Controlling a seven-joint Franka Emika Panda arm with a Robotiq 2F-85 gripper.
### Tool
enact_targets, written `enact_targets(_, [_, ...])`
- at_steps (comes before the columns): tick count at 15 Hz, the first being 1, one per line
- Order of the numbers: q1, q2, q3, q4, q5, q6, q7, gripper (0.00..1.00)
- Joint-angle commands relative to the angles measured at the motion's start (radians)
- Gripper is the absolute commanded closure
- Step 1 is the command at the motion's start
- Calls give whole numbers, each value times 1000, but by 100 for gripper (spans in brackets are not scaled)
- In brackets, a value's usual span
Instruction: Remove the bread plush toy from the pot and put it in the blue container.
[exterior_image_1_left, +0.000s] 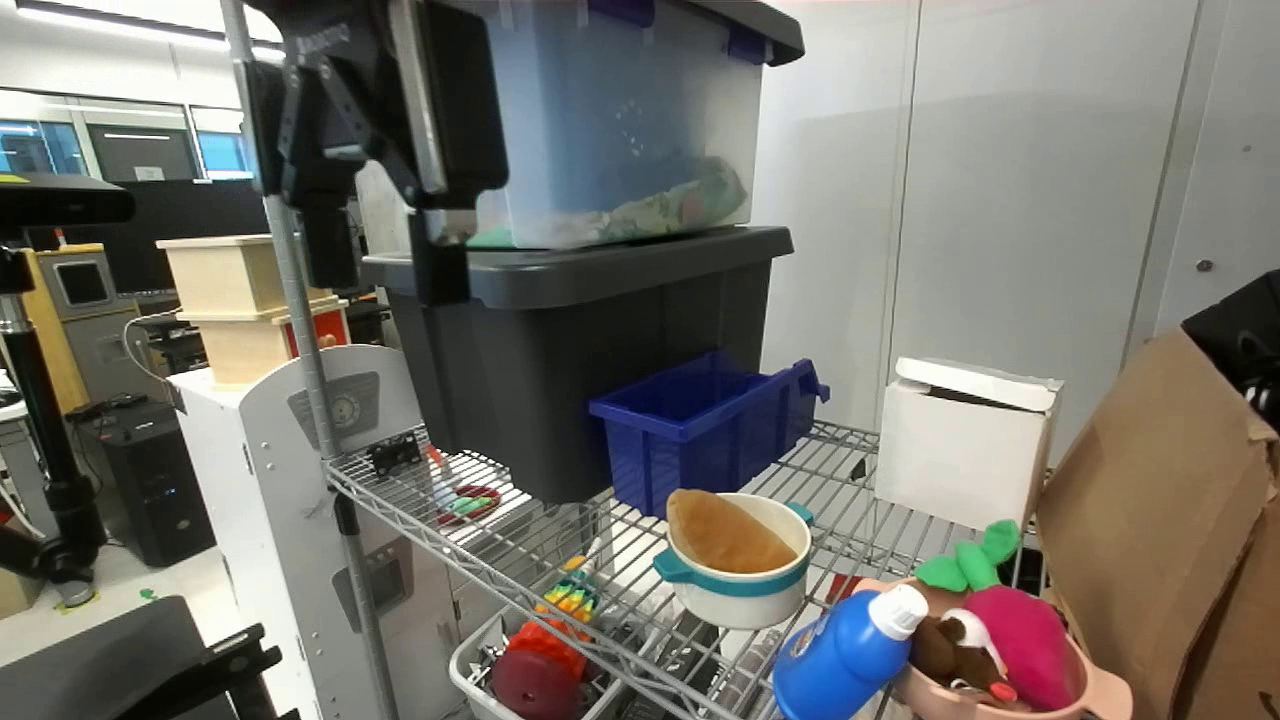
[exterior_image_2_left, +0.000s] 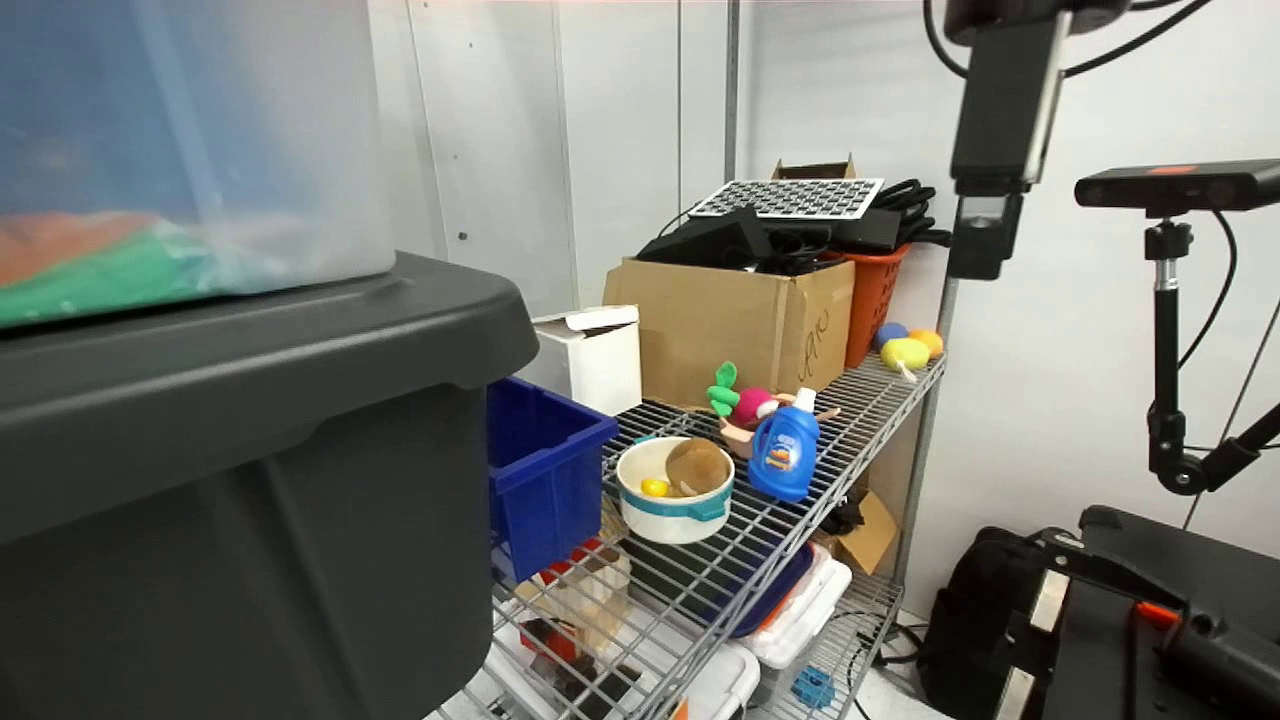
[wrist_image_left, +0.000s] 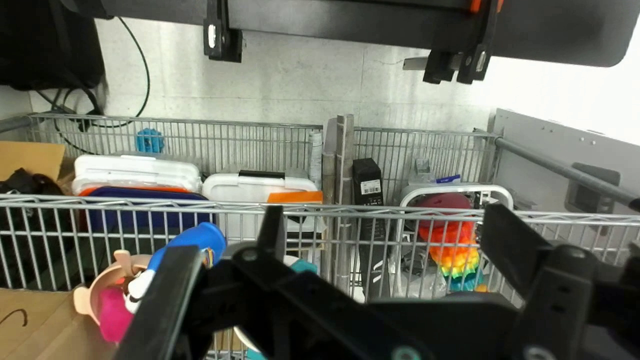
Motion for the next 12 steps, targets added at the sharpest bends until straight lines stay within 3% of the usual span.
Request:
enact_targets(1, [-17, 155, -18, 131, -17, 18, -50, 0])
enact_targets(12, [-55, 498, -5, 375, -41, 101, -110, 0])
